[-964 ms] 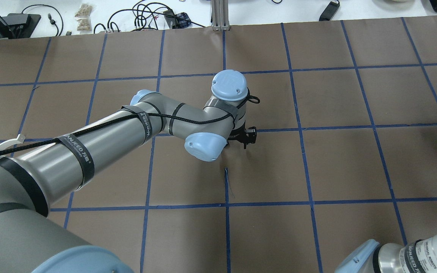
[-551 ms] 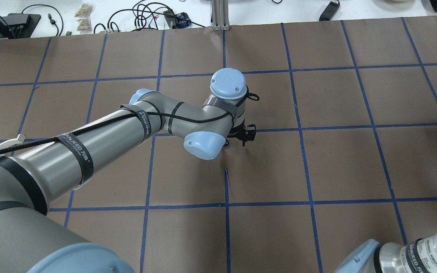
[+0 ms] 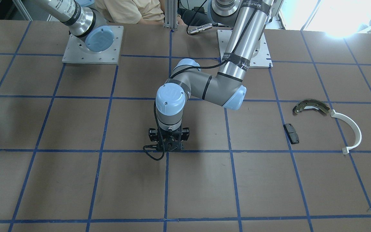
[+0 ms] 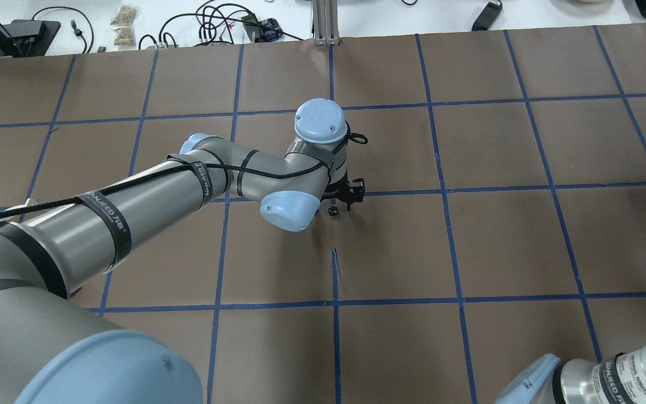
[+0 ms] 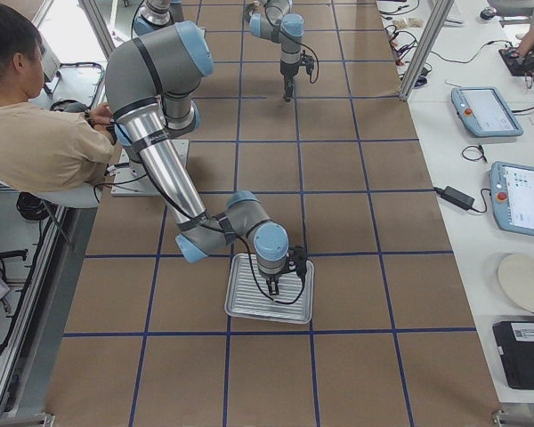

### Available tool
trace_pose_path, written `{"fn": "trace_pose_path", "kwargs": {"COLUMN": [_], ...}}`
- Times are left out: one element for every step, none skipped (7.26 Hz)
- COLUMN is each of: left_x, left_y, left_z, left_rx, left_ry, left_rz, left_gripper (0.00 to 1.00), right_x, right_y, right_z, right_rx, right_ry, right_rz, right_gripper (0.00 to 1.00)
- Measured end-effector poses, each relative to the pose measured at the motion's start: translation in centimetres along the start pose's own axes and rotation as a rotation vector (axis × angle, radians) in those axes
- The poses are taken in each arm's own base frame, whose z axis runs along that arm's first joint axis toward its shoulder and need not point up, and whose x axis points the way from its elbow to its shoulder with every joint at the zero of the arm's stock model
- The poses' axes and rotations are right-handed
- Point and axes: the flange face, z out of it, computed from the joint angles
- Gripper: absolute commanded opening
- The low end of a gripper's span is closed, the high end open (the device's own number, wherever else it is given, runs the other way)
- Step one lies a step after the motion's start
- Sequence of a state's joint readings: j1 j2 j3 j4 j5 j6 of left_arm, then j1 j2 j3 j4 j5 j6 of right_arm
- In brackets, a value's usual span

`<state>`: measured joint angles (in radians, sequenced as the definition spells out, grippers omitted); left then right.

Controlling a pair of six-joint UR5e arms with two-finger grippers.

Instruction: Place bearing gear from tray to pile

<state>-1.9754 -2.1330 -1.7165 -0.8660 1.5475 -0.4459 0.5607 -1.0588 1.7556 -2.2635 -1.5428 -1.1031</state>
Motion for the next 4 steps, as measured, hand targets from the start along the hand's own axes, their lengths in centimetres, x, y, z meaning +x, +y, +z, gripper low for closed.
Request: {"fn": "trace_pose_path", "kwargs": {"left_x": [0.1, -0.1, -0.2, -0.2], "left_y": [0.3, 0.6, 0.9, 1.0], "left_z": [-0.1, -0.2, -0.1, 0.0], "left_rx": [-0.003, -0.004, -0.007, -0.009], "left_ry": [0.004, 0.005, 0.005, 0.004], "left_rz": [-0.007, -0.012, -0.014, -0.014], "left_gripper": [0.52, 0.48, 0.34, 0.2], "right_x": [-0.2, -0.6, -2.0, -4.6], "right_y": [-0.1, -0.2, -0.7, -1.8], "right_z": [-0.3, -1.5, -3.8, -6.4], "right_rx": [-0.002, -0.003, -0.008, -0.022], "right_ry": [-0.002, -0.003, -0.007, -0.019], "right_rz": [0.001, 0.012, 0.03, 0.053], "right_gripper": [0.0, 0.0, 0.0, 0.0]}}
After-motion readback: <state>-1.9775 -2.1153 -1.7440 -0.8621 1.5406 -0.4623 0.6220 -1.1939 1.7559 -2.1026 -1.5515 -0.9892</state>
